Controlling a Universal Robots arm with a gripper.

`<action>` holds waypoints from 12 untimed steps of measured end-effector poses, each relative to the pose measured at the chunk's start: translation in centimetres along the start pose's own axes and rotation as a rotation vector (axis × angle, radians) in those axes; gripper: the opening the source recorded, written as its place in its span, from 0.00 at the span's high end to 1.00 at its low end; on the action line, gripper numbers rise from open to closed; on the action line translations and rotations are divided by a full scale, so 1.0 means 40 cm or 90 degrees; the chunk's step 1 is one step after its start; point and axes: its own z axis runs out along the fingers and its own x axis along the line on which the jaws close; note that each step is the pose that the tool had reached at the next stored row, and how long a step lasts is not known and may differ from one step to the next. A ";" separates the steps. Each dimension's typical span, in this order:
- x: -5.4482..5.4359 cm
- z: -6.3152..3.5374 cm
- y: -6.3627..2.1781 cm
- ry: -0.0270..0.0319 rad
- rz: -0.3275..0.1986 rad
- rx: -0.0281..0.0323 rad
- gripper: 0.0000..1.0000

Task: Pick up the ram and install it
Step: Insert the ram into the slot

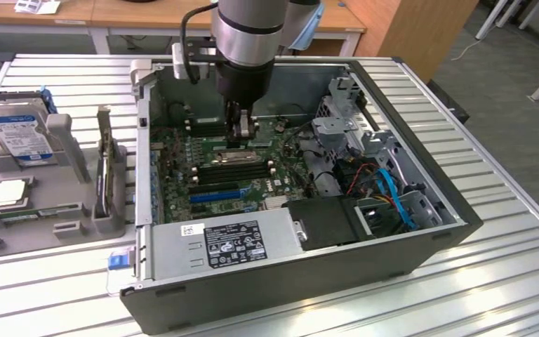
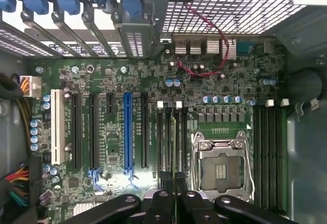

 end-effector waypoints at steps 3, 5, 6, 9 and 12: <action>0.001 0.013 0.000 0.0011 0.000 0.0004 0.88; 0.001 0.022 0.000 0.0022 0.000 0.0012 0.88; 0.002 0.022 0.000 0.0024 0.000 0.0012 0.88; 0.002 0.022 0.000 0.0027 0.000 0.0039 0.88; 0.002 0.022 0.001 0.0039 -0.001 0.0136 0.88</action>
